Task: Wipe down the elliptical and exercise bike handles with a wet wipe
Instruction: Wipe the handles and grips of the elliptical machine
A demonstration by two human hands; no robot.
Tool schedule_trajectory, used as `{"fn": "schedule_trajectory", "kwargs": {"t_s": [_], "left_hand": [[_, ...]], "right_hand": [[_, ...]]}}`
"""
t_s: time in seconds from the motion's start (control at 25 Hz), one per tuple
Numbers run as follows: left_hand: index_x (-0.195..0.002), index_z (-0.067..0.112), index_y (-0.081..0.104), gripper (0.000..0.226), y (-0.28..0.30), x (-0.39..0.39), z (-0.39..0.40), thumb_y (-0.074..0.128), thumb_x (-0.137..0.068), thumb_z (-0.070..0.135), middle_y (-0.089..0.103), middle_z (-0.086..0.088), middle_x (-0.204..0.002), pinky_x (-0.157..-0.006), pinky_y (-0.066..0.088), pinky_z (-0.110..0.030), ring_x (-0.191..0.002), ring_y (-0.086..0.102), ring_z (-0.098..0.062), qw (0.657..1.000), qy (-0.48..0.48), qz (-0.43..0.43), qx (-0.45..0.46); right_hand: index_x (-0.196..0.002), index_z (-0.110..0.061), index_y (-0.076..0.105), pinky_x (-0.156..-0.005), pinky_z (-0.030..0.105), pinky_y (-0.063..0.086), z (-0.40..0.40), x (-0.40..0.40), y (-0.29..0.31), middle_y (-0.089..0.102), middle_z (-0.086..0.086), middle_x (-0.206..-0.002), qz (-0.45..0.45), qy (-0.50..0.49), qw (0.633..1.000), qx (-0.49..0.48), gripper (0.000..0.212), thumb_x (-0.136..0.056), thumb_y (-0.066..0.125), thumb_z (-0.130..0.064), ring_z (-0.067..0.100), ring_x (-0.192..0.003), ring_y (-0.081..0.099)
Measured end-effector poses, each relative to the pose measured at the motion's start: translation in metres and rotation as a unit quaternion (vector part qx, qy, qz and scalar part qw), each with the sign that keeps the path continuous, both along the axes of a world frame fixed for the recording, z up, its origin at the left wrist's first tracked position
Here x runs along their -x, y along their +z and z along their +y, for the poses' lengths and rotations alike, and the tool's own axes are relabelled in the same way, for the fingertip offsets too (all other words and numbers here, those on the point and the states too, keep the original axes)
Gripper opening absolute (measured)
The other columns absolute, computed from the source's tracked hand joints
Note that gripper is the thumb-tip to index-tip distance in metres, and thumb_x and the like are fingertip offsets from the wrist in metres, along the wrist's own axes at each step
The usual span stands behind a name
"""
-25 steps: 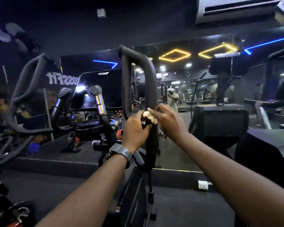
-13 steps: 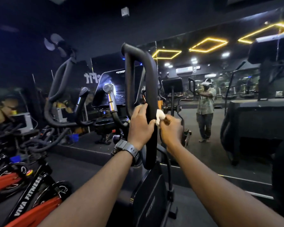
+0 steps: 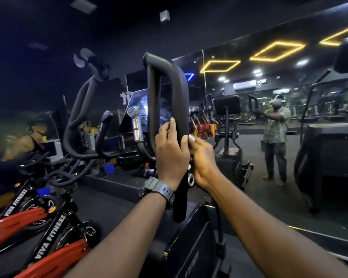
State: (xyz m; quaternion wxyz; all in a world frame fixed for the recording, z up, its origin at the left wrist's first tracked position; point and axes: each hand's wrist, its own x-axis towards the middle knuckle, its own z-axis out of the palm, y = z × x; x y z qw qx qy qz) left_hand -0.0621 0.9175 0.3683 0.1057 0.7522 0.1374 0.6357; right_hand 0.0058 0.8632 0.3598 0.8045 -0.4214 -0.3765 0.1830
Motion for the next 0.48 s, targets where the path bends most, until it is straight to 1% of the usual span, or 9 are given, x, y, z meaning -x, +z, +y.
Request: {"fn": "schedule_trajectory", "kwargs": {"t_s": [0.08,0.12,0.2,0.24,0.28,0.32,0.36,0.44,0.48], "left_hand": [[-0.145,0.005,0.044,0.055,-0.002,-0.005,-0.002,0.055,-0.095,0.022,0.051,-0.012,-0.136,-0.108,0.036,-0.034,-0.123,0.047,-0.026,0.999,0.03,-0.008,-0.009],[-0.145,0.006,0.043,0.055,-0.003,-0.007,-0.001,0.054,-0.095,0.024,0.051,-0.012,-0.136,-0.108,0.036,-0.033,-0.123,0.047,-0.025,0.999,0.041,-0.011,-0.011],[-0.146,0.007,0.043,0.055,-0.006,-0.01,-0.001,0.052,-0.096,0.027,0.052,-0.009,-0.133,-0.108,0.039,-0.032,-0.122,0.049,-0.022,0.998,0.051,-0.022,-0.008],[-0.146,0.008,0.043,0.054,-0.008,-0.011,-0.002,0.052,-0.096,0.028,0.053,-0.007,-0.131,-0.107,0.041,-0.033,-0.122,0.05,-0.021,0.998,0.054,-0.029,-0.009],[-0.145,0.008,0.044,0.054,-0.008,-0.011,-0.003,0.052,-0.096,0.028,0.054,-0.006,-0.13,-0.106,0.043,-0.034,-0.121,0.051,-0.02,0.998,0.057,-0.033,-0.011],[-0.145,0.008,0.045,0.054,-0.008,-0.011,-0.004,0.052,-0.095,0.029,0.055,-0.005,-0.129,-0.105,0.043,-0.034,-0.121,0.051,-0.02,0.997,0.06,-0.035,-0.013],[-0.144,0.008,0.046,0.054,-0.008,-0.012,-0.005,0.052,-0.094,0.028,0.055,-0.005,-0.128,-0.105,0.044,-0.034,-0.121,0.052,-0.019,0.997,0.066,-0.035,-0.013],[-0.143,0.009,0.047,0.053,-0.006,-0.015,-0.004,0.055,-0.094,0.026,0.055,-0.003,-0.128,-0.105,0.045,-0.034,-0.121,0.051,-0.017,0.996,0.076,-0.037,-0.01],[-0.143,0.009,0.047,0.053,-0.006,-0.016,-0.004,0.056,-0.094,0.025,0.054,-0.003,-0.128,-0.105,0.044,-0.034,-0.122,0.051,-0.016,0.996,0.076,-0.041,-0.007]], "right_hand": [[-0.11,-0.008,0.07,-0.071,0.026,0.057,0.0,-0.01,0.036,0.075,0.005,-0.088,-0.002,0.027,0.999,-0.036,0.031,-0.105,0.041,-0.013,0.013,-0.08,0.07],[-0.112,-0.008,0.07,-0.075,0.027,0.058,-0.001,-0.01,0.039,0.075,0.004,-0.089,-0.006,0.044,0.998,-0.036,0.031,-0.105,0.039,-0.013,0.013,-0.082,0.07],[-0.115,-0.009,0.069,-0.087,0.03,0.056,-0.001,-0.014,0.007,0.075,0.005,-0.1,-0.033,0.074,0.997,-0.02,0.032,-0.105,0.039,-0.014,0.018,-0.095,0.07],[-0.111,-0.01,0.07,-0.086,0.03,0.056,-0.006,-0.009,-0.008,0.075,0.005,-0.099,-0.054,0.107,0.993,-0.015,0.032,-0.105,0.04,-0.016,0.02,-0.096,0.069],[-0.103,-0.01,0.072,-0.079,0.027,0.055,-0.009,-0.012,-0.009,0.074,0.003,-0.092,-0.068,0.119,0.991,0.001,0.032,-0.105,0.041,-0.017,0.02,-0.09,0.067],[-0.096,-0.01,0.072,-0.072,0.024,0.053,-0.007,-0.02,0.004,0.072,0.001,-0.082,-0.059,0.147,0.987,-0.004,0.033,-0.105,0.041,-0.016,0.018,-0.081,0.065],[-0.094,-0.008,0.071,-0.07,0.024,0.052,-0.003,-0.03,0.023,0.07,-0.001,-0.076,-0.049,0.157,0.986,-0.017,0.034,-0.104,0.04,-0.015,0.016,-0.076,0.064],[-0.102,-0.006,0.069,-0.07,0.026,0.052,-0.001,-0.036,0.05,0.069,-0.002,-0.073,-0.035,0.178,0.982,-0.052,0.032,-0.105,0.037,-0.014,0.012,-0.071,0.065],[-0.107,-0.007,0.069,-0.068,0.026,0.052,-0.001,-0.036,0.045,0.069,-0.001,-0.076,-0.039,0.184,0.981,-0.042,0.032,-0.106,0.037,-0.015,0.012,-0.072,0.065]]}}
